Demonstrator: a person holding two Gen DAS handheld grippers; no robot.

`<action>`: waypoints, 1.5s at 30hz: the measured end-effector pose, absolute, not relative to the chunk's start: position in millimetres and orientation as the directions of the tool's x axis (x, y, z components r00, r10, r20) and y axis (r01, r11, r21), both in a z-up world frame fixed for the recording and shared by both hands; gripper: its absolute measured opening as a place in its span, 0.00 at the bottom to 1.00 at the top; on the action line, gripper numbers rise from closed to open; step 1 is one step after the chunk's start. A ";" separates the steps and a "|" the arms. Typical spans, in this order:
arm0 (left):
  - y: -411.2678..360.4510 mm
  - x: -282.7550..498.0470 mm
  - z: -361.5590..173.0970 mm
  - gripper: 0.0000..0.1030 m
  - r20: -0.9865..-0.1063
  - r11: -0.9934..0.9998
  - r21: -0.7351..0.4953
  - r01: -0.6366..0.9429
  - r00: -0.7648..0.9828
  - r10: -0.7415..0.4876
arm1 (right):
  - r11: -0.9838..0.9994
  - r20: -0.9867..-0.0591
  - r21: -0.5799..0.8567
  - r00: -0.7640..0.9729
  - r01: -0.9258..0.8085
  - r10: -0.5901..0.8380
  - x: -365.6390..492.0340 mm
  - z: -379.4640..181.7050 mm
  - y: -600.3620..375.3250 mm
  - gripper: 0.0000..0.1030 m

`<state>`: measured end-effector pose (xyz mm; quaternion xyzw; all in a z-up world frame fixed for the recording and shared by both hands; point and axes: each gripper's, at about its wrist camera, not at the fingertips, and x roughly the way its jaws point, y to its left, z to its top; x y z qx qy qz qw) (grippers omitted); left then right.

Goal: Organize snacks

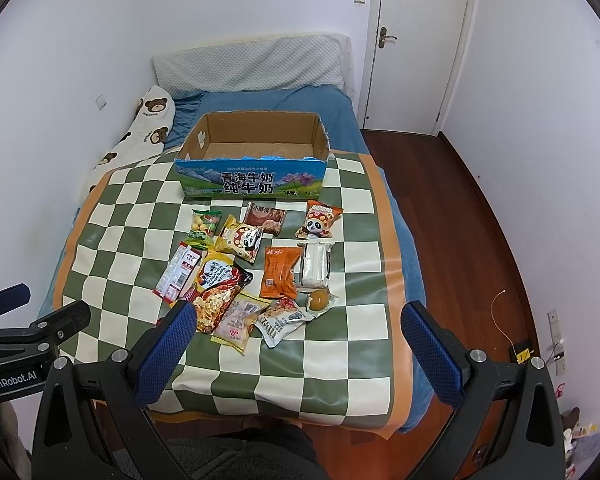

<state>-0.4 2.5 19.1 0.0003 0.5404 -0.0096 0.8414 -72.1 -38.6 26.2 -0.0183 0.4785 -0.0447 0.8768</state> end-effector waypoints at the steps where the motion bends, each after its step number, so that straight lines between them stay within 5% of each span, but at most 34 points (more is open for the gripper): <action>1: 2.7 -0.5 19.1 1.00 -0.909 1.000 -0.011 0.016 0.416 -0.016 | 0.995 -0.838 -0.074 0.537 0.060 -0.095 -72.6 26.7 -38.7 1.00; 26: -2.6 7.2 8.0 1.00 -0.915 1.000 0.006 0.024 0.404 -0.004 | 0.997 -0.857 -0.037 0.511 0.071 -0.068 -67.3 10.5 -41.4 1.00; 33: 13.8 77.5 -79.1 1.00 -0.952 0.994 0.105 0.035 0.294 0.090 | 0.995 -0.908 0.044 0.418 0.094 0.000 -20.0 -56.4 -55.5 1.00; 45: -34.7 171.8 -257.4 0.96 -0.993 0.937 0.115 0.331 0.032 0.111 | 0.965 -0.968 0.199 0.188 0.170 0.166 84.2 -233.5 -75.3 0.89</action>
